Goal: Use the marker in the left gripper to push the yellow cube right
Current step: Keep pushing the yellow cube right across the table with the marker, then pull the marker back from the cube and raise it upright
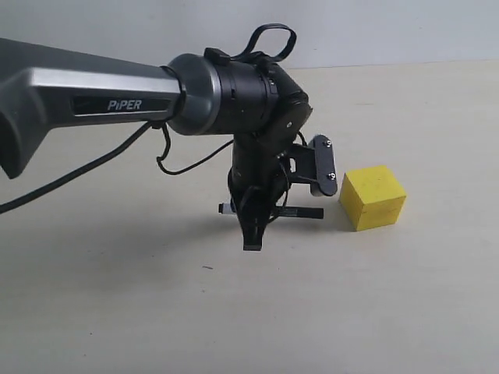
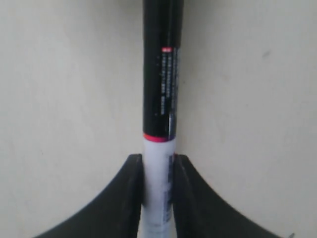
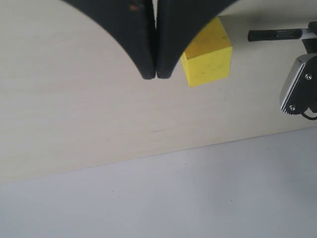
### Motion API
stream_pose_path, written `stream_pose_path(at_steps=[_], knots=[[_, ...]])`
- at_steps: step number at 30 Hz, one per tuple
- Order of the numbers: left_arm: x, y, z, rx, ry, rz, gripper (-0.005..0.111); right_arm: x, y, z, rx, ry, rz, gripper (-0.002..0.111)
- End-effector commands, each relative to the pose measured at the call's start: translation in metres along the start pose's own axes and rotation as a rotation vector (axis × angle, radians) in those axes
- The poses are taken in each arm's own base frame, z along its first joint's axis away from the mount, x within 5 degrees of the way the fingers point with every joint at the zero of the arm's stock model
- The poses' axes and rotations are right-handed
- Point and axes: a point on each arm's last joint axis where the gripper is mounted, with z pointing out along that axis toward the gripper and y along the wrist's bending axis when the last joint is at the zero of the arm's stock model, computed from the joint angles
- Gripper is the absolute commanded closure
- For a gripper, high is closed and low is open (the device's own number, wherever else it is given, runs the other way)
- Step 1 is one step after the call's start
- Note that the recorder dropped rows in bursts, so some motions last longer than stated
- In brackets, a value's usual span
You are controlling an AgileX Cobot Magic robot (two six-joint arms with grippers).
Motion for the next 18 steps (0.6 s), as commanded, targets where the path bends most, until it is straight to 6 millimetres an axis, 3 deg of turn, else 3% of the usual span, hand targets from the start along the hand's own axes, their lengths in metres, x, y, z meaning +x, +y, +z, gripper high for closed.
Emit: stream_pose_path(at_steps=[1, 8, 18], knots=[[-0.003, 0.008, -0.003, -0.048, -0.065, -0.041, 0.107, 0.001, 0.0, 0.0, 0.002, -0.004, -0.008, 0.108], [-0.03, 0.015, -0.01, -0.137, -0.198, -0.055, 0.107, 0.001, 0.0, 0.0, 0.002, -0.004, -0.008, 0.108], [-0.022, 0.012, -0.009, -0.066, -0.071, -0.06, 0.107, 0.001, 0.0, 0.0, 0.002, -0.008, -0.008, 0.108]])
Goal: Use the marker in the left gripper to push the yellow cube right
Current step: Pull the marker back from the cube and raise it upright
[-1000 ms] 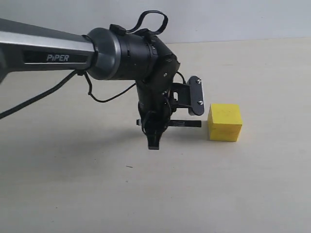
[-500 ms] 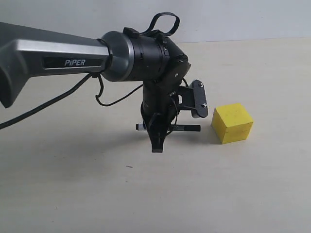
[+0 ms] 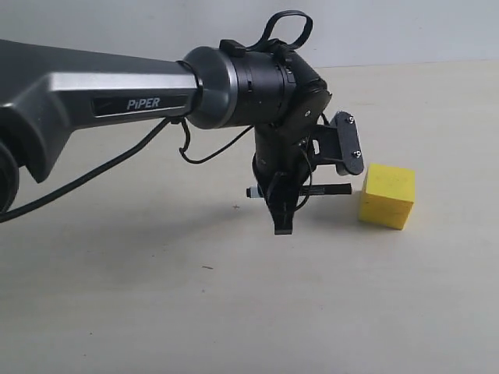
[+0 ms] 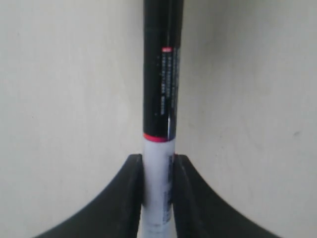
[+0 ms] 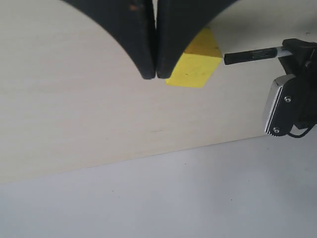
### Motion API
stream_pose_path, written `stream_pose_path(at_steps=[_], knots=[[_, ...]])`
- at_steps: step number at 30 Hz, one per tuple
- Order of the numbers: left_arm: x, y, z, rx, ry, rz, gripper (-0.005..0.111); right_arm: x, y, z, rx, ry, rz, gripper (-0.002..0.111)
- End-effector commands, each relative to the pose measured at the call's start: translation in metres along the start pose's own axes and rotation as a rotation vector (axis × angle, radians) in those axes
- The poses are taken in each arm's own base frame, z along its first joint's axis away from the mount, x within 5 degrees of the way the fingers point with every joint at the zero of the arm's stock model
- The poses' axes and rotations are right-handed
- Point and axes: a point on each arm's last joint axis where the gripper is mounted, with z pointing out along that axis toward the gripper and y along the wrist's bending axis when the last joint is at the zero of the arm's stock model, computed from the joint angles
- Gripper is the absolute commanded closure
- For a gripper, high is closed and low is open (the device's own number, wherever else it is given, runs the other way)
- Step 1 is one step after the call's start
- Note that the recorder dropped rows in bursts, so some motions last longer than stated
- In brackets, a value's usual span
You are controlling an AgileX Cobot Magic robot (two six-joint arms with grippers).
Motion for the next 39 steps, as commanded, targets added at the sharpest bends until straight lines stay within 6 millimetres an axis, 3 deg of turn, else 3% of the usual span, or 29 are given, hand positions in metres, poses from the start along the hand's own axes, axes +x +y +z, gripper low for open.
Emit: stream_pose_path(at_steps=[1, 6, 9, 12, 15, 20, 27, 32, 39], knots=[[0.001, 0.0, 0.0, 0.008, 0.021, -0.009, 0.107, 0.001, 0.0, 0.0, 0.002, -0.008, -0.008, 0.108], [-0.013, -0.01, -0.003, 0.01, -0.042, 0.011, 0.107, 0.001, 0.0, 0.0, 0.002, -0.008, -0.008, 0.108], [-0.03, -0.027, -0.008, 0.0, -0.079, 0.058, 0.107, 0.001, 0.0, 0.0, 0.002, -0.008, -0.008, 0.108], [-0.023, -0.03, -0.007, 0.035, -0.001, 0.061, 0.107, 0.001, 0.0, 0.0, 0.002, -0.008, -0.008, 0.108], [-0.009, -0.019, -0.005, 0.05, 0.052, 0.004, 0.107, 0.001, 0.0, 0.0, 0.002, -0.008, -0.008, 0.108], [0.014, 0.001, -0.002, 0.059, 0.102, -0.203, 0.107, 0.001, 0.0, 0.0, 0.002, -0.008, -0.008, 0.108], [0.053, 0.03, 0.004, 0.059, 0.198, -0.852, 0.107, 0.001, 0.0, 0.0, 0.002, -0.008, -0.008, 0.108], [0.065, 0.035, 0.005, 0.042, 0.255, -1.102, 0.107, 0.001, 0.0, 0.0, 0.002, -0.008, -0.008, 0.108], [0.061, 0.031, 0.005, 0.101, 0.259, -1.269, 0.107, 0.001, 0.0, 0.0, 0.002, -0.008, -0.008, 0.108]])
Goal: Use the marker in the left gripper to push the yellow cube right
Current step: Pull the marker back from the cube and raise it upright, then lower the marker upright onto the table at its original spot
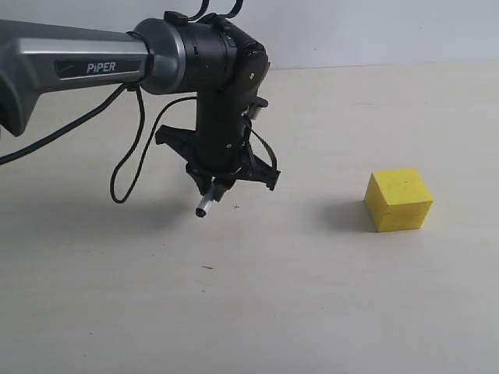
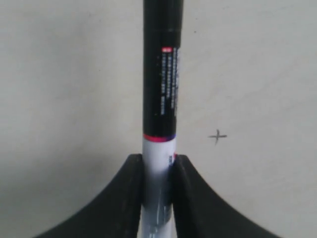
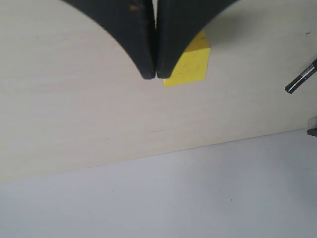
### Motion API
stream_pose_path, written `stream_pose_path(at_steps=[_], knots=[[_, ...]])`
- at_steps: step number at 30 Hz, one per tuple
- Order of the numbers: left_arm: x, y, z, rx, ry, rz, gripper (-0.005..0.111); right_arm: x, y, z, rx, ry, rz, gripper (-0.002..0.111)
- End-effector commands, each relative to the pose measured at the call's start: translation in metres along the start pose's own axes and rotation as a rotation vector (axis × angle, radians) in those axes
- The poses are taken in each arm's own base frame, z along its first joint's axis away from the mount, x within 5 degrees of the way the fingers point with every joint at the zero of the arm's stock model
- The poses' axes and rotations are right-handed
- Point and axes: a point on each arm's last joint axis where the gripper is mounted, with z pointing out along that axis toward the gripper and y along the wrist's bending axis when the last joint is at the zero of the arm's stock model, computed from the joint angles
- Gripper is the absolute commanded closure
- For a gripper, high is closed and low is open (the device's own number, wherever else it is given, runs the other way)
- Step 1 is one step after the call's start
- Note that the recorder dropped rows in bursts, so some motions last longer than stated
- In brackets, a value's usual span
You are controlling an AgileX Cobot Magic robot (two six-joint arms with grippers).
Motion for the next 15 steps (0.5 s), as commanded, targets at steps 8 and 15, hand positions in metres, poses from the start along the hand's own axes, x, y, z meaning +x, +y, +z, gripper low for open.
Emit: stream_pose_path(at_steps=[8, 15], knots=[[0.009, -0.02, -0.006, 0.157, 0.083, -0.307, 0.107, 0.001, 0.0, 0.0, 0.002, -0.008, -0.008, 0.108], [0.011, -0.03, -0.01, 0.158, 0.046, -0.327, 0.107, 0.001, 0.0, 0.0, 0.002, -0.008, -0.008, 0.108]])
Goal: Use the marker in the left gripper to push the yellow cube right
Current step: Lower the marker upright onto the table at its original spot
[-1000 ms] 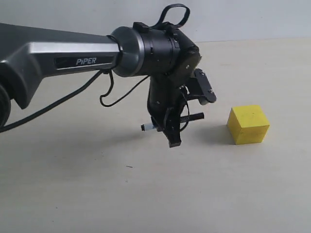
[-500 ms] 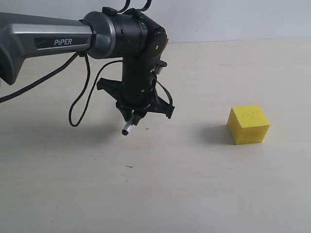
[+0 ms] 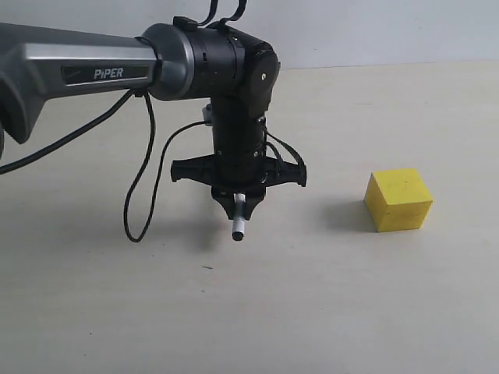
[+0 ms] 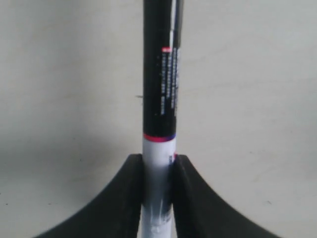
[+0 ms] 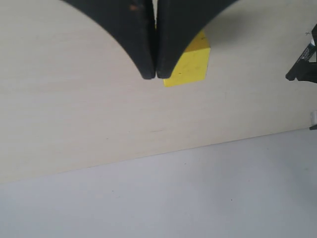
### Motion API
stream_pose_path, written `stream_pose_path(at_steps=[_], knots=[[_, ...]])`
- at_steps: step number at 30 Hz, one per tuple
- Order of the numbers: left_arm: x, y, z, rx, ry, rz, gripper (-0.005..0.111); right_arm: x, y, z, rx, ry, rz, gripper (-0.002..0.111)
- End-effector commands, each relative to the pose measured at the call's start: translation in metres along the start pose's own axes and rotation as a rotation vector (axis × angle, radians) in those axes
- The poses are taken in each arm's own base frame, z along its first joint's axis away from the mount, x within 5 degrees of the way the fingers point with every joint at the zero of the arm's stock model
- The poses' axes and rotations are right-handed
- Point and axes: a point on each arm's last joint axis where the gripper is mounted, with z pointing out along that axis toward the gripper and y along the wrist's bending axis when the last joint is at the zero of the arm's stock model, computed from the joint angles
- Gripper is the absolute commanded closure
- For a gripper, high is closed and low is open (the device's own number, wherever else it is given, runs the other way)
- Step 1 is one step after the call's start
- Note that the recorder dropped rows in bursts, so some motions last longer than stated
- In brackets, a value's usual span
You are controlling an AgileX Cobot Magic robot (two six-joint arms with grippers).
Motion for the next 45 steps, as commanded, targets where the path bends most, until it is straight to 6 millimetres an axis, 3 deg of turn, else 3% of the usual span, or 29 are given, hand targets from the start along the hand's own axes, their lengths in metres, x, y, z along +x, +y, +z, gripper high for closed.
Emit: stream_pose_path(at_steps=[1, 13, 23, 28, 32, 45], knots=[[0.004, -0.006, -0.007, 0.022, -0.026, 0.005, 0.107, 0.001, 0.0, 0.0, 0.002, -0.008, -0.008, 0.108], [0.006, 0.001, 0.004, -0.031, -0.065, -0.052, 0.107, 0.001, 0.0, 0.0, 0.002, -0.008, -0.008, 0.108], [0.007, 0.0, 0.001, 0.058, -0.131, -0.163, 0.107, 0.001, 0.0, 0.0, 0.002, -0.008, -0.008, 0.108], [0.009, 0.009, -0.005, 0.049, -0.137, -0.167, 0.107, 0.001, 0.0, 0.0, 0.002, -0.008, -0.008, 0.108], [0.013, 0.013, 0.002, 0.033, -0.122, -0.134, 0.107, 0.001, 0.0, 0.0, 0.002, -0.008, -0.008, 0.108], [0.015, 0.015, 0.008, 0.028, -0.125, -0.047, 0.107, 0.001, 0.0, 0.0, 0.002, -0.002, -0.008, 0.108]])
